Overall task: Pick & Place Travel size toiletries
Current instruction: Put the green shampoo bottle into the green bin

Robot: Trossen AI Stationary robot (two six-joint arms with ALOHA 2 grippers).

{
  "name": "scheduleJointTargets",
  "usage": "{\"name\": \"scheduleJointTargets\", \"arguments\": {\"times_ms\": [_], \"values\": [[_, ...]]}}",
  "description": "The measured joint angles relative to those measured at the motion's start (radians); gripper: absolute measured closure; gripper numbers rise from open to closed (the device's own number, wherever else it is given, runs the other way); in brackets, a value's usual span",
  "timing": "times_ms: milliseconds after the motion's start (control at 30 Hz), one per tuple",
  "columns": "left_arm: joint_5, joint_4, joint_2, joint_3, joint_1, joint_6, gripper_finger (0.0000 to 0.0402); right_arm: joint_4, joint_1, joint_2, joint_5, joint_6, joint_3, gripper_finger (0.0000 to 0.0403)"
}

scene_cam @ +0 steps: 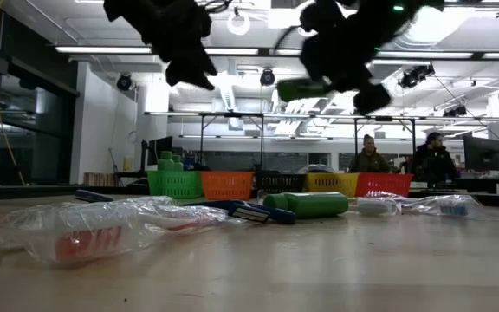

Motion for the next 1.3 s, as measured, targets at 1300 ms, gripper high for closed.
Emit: {"name": "scheduleJointTargets", "arguments": {"times_ms": [1300], "values": [[-0.021,0.169,0.090,0.001,-0.033,-0.067,0.0193,1.120,-0.125,0.203,-0.209,-0.971,0.000,0.0313]]}}
